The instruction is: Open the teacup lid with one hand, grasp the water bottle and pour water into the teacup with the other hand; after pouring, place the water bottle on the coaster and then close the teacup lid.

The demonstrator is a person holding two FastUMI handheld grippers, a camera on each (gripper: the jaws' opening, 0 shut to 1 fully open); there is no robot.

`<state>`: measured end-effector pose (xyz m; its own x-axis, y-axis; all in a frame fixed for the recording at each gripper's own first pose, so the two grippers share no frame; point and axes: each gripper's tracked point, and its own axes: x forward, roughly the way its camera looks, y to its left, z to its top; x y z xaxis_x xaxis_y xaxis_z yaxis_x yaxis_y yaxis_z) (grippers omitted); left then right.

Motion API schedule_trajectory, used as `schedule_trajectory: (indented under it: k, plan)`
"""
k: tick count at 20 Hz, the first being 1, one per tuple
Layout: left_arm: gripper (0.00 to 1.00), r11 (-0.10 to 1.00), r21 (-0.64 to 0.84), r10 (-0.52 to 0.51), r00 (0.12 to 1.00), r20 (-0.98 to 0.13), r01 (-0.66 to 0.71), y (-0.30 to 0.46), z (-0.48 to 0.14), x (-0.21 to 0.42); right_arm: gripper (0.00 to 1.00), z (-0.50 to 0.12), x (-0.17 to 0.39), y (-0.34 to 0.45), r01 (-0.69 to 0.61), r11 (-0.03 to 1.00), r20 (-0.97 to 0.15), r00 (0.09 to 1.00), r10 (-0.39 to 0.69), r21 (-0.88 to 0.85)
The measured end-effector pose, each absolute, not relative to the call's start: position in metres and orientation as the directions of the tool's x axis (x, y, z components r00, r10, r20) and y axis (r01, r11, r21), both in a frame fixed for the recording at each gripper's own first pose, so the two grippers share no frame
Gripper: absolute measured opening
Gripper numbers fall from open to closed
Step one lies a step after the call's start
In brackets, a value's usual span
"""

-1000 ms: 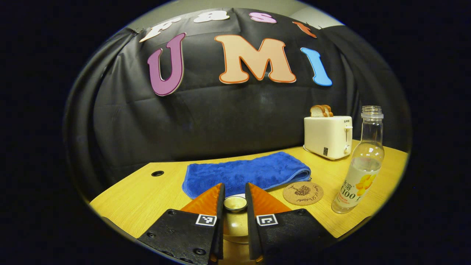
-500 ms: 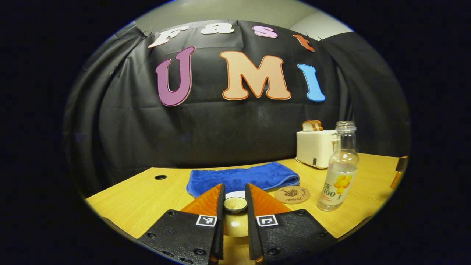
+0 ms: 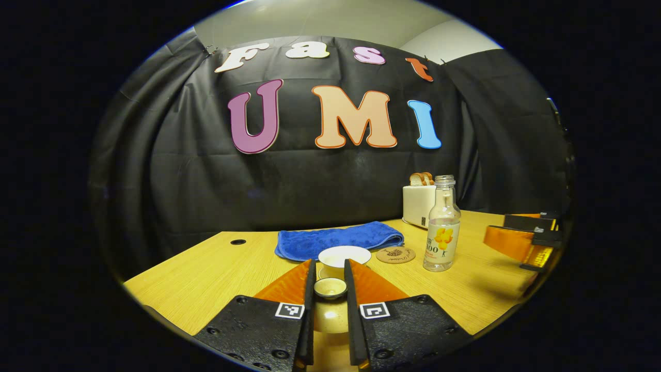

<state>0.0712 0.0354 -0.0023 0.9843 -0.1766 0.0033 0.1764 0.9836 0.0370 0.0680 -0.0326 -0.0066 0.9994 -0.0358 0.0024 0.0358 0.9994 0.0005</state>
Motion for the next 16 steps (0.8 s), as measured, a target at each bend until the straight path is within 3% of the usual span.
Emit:
schedule_trajectory:
  k: [9, 16]
  plan:
    - [0.24, 0.996, -0.002, -0.093, 0.996, 0.011, 0.093, 0.069, 0.001, 0.054, 0.96, -0.009, 0.142, -0.029, 0.069, 0.998, 0.002, 0.998, -0.069, -0.001]
    - [0.24, 0.996, 0.001, -0.085, 0.996, 0.008, 0.085, 0.069, 0.001, 0.052, 0.98, -0.013, 0.185, -0.027, 0.094, 0.996, -0.004, 0.996, -0.094, -0.003]
